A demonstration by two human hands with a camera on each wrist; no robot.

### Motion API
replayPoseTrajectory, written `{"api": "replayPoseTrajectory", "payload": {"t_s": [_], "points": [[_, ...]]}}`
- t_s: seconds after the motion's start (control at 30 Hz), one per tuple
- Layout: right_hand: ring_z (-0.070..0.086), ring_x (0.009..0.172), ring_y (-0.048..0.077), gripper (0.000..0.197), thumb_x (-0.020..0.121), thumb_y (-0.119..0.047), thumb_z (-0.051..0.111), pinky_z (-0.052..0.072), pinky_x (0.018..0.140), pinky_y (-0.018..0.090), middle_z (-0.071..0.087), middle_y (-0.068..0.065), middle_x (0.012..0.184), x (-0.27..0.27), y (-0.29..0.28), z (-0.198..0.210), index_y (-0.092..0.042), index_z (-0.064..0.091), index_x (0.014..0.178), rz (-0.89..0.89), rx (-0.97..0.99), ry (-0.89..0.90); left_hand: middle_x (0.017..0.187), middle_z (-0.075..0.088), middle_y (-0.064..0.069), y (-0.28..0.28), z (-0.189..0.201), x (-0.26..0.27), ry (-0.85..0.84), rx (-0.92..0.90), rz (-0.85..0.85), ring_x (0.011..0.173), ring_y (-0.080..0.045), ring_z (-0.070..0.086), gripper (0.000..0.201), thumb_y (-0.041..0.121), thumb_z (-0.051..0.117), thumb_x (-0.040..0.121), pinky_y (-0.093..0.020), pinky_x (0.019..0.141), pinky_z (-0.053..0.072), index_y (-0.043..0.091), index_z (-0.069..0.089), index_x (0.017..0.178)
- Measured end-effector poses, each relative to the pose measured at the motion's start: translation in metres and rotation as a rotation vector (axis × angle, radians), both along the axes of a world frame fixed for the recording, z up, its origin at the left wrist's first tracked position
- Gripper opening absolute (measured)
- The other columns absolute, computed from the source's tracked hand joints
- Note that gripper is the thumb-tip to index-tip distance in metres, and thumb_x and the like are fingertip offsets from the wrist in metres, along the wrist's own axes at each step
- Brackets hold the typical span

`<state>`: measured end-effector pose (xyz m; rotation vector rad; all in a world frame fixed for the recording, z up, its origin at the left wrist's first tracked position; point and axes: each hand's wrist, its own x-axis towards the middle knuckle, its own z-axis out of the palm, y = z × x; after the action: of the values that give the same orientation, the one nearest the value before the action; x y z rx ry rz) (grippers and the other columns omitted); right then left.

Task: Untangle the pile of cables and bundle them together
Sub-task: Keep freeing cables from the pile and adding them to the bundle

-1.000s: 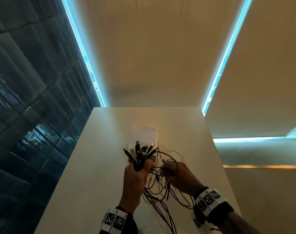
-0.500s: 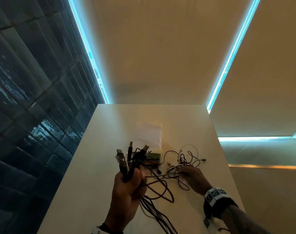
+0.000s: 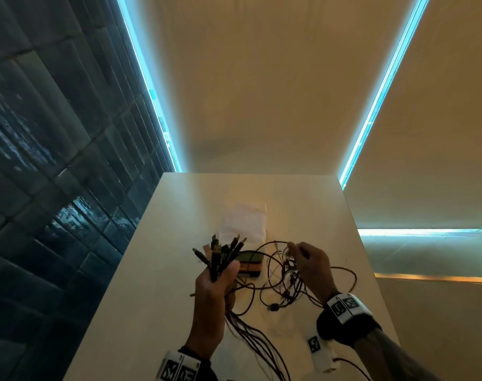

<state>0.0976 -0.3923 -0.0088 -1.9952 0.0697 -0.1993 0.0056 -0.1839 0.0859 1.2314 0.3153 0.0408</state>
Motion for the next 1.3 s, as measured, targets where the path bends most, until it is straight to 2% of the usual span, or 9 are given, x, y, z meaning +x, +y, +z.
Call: {"api": "replayPoseTrajectory", "payload": {"t_s": [0.1, 0.2, 0.3, 0.37, 0.5, 0.57, 0.7, 0.9, 1.3], "points": [[0.058, 0.054, 0.007, 0.029, 0.097, -0.027, 0.056, 0.044, 0.052, 0.023, 0.066, -0.008, 0.062, -0.002, 0.007, 0.021, -0.017, 0.067, 0.073, 0.045, 0.075, -0.004, 0.047, 0.030, -0.006, -0.011, 0.002, 0.008, 0.060, 0.142, 0.020, 0.038, -0.031, 0.027, 0.016, 0.028, 0.068, 0.083, -0.026, 0.039, 0.030, 0.018, 0.059, 0.073], [0.054, 0.057, 0.010, 0.024, 0.099, -0.018, 0.052, 0.045, 0.055, 0.025, 0.061, 0.005, 0.065, -0.018, 0.016, 0.036, -0.011, 0.066, 0.081, 0.290, 0.133, 0.012, 0.060, 0.051, -0.019, -0.023, 0.004, 0.016, 0.112, 0.251, 0.044, 0.067, -0.050, 0.038, 0.022, 0.028, 0.066, 0.088, -0.052, 0.053, 0.042, 0.006, 0.069, 0.087], [0.056, 0.064, 0.002, 0.017, 0.096, -0.007, 0.053, 0.046, 0.060, 0.017, 0.061, -0.008, 0.072, -0.036, 0.023, 0.039, -0.010, 0.066, 0.087, 0.463, 0.014, -0.045, 0.095, 0.059, -0.034, -0.029, -0.002, 0.022, 0.174, 0.324, 0.042, 0.082, -0.056, 0.052, 0.027, 0.029, 0.062, 0.092, -0.060, 0.065, 0.048, 0.005, 0.071, 0.099], [0.057, 0.068, 0.002, 0.020, 0.093, 0.000, 0.054, 0.046, 0.062, 0.018, 0.060, -0.013, 0.075, -0.041, 0.026, 0.039, -0.016, 0.065, 0.087, 0.540, -0.036, -0.099, 0.108, 0.054, -0.038, -0.030, -0.008, 0.025, 0.185, 0.343, 0.006, 0.063, -0.044, 0.058, 0.030, 0.032, 0.060, 0.093, -0.048, 0.054, 0.047, 0.005, 0.068, 0.105], [0.061, 0.076, 0.011, 0.017, 0.091, 0.000, 0.055, 0.053, 0.066, 0.034, 0.065, -0.003, 0.085, -0.047, 0.028, 0.034, -0.013, 0.066, 0.094, 0.627, -0.079, -0.143, 0.097, 0.058, -0.037, -0.033, -0.012, 0.026, 0.170, 0.356, -0.050, 0.087, -0.054, 0.053, 0.030, 0.029, 0.060, 0.094, -0.060, 0.067, 0.046, 0.004, 0.066, 0.109], [0.062, 0.079, 0.005, 0.017, 0.091, -0.003, 0.059, 0.054, 0.068, 0.025, 0.067, -0.004, 0.089, -0.049, 0.028, 0.032, -0.012, 0.068, 0.101, 0.614, -0.102, -0.172, 0.062, 0.054, -0.018, -0.032, -0.012, 0.023, 0.130, 0.300, -0.041, 0.057, -0.046, 0.047, 0.026, 0.026, 0.058, 0.094, -0.052, 0.051, 0.042, 0.002, 0.065, 0.100], [0.061, 0.078, -0.006, 0.011, 0.091, -0.010, 0.063, 0.045, 0.069, 0.007, 0.063, -0.019, 0.087, -0.039, 0.019, 0.020, -0.015, 0.067, 0.100, 0.530, -0.155, -0.122, 0.051, 0.039, 0.006, -0.025, -0.008, 0.013, 0.076, 0.184, -0.038, 0.039, -0.009, 0.030, 0.020, 0.025, 0.057, 0.093, -0.024, 0.040, 0.027, 0.007, 0.063, 0.087], [0.058, 0.072, 0.001, 0.005, 0.090, -0.017, 0.064, 0.046, 0.066, 0.017, 0.065, -0.010, 0.082, -0.021, -0.012, -0.026, -0.022, 0.065, 0.088, 0.444, -0.383, -0.042, 0.049, 0.038, 0.006, -0.010, 0.015, -0.005, -0.033, -0.045, -0.104, 0.040, -0.009, 0.021, 0.025, 0.028, 0.061, 0.083, -0.021, 0.038, 0.018, 0.004, 0.061, 0.079], [0.063, 0.076, 0.011, 0.006, 0.087, -0.010, 0.066, 0.046, 0.069, 0.019, 0.069, -0.003, 0.082, 0.007, -0.025, -0.055, -0.013, 0.071, 0.087, 0.373, -0.338, 0.145, 0.049, 0.039, 0.003, 0.011, 0.008, -0.024, -0.083, -0.456, -0.116, 0.037, -0.004, 0.028, 0.050, 0.042, 0.095, 0.048, -0.017, 0.030, 0.028, 0.009, 0.063, 0.067]]}}
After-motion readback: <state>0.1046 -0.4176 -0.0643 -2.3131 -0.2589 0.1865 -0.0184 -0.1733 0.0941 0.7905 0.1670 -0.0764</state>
